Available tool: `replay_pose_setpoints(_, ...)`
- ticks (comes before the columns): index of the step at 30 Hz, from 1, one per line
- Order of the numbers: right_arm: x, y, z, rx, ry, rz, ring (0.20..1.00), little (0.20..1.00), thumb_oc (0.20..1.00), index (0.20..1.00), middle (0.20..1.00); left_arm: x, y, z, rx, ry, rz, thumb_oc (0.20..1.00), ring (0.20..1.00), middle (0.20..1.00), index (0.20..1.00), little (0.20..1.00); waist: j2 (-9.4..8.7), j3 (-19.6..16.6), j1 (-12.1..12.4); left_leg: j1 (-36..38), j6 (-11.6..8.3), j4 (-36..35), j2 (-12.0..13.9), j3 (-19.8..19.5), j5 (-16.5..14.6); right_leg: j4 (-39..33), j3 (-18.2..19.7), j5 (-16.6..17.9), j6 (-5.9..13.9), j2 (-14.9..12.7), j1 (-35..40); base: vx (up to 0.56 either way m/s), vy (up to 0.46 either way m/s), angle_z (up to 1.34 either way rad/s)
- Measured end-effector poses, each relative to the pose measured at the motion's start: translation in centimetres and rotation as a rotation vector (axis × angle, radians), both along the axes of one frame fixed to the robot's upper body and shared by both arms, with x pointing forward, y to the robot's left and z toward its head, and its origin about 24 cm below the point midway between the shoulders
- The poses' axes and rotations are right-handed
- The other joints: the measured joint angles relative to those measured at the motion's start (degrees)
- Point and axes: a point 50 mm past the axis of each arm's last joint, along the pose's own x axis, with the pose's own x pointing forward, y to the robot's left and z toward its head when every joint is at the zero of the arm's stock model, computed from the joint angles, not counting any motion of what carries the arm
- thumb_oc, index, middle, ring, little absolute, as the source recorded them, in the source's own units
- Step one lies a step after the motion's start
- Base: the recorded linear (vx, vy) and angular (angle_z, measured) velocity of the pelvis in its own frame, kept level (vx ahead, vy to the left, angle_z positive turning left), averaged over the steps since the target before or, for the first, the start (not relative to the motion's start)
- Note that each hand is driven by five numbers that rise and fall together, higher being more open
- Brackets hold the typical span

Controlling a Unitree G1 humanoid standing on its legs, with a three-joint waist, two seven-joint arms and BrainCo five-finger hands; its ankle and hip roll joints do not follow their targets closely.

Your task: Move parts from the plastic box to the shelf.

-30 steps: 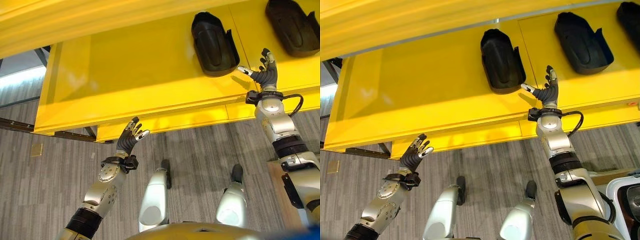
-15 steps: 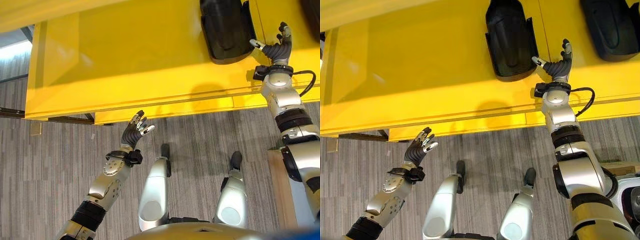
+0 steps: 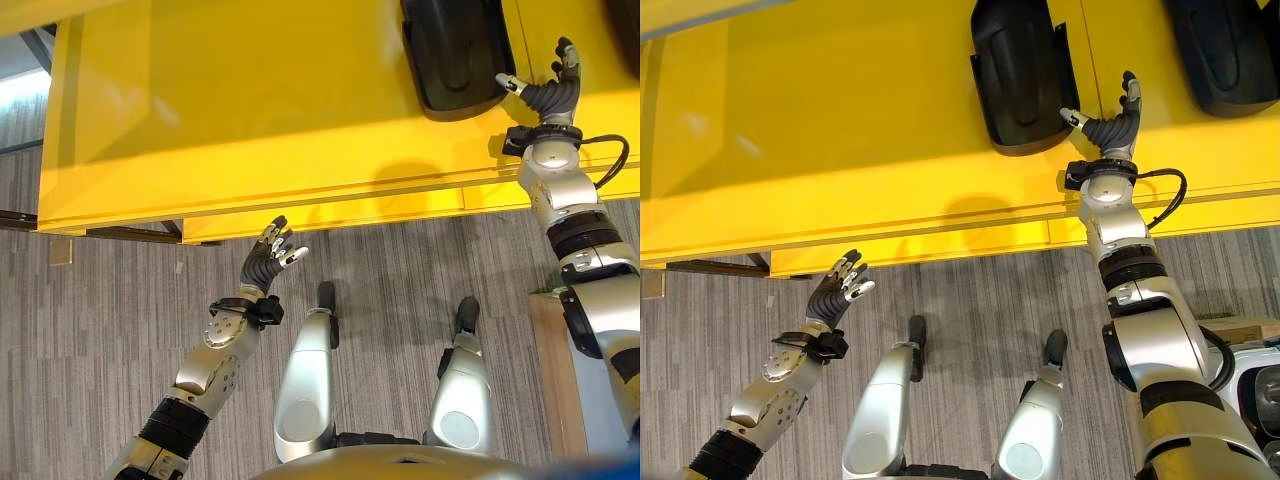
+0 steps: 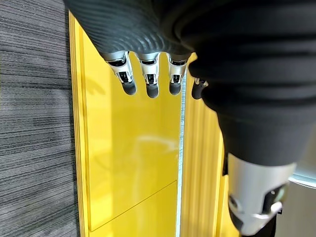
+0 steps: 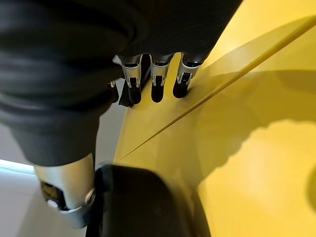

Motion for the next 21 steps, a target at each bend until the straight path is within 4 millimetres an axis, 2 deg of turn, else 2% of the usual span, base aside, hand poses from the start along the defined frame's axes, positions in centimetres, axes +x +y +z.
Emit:
replay_pose_setpoints(14, 0.3, 0.5, 0.2, -0.004, 0.006, 0.001, 1.000, 1.000, 1.000, 1.000, 1.000, 0.1, -0.2, 0.8, -0.008, -0.036, -0.008, 1.000, 1.000, 1.000, 1.000, 1.000, -0.19, -0.13, 0.44, -1.94, 0.34, 1.92, -0.71, -1.32, -0.19, 0.49, -0.72, 0.06, -0.05, -0.30, -0.34, 0.00, 0.002, 0.03)
replay_pose_setpoints(21, 0.6, 1.9, -0.4, 0.003, 0.020, 0.036, 1.000, 1.000, 1.000, 1.000, 1.000, 0.1, 0.0, 0.8, -0.004, -0.033, 0.008, 1.000, 1.000, 1.000, 1.000, 1.000, -1.57, -0.93, 0.58, -3.39, 0.68, 3.05, -0.82, -1.43, -0.46, 0.32, -0.96, 0.07, -0.15, -0.36, -0.77, 0.00, 0.004, 0.02)
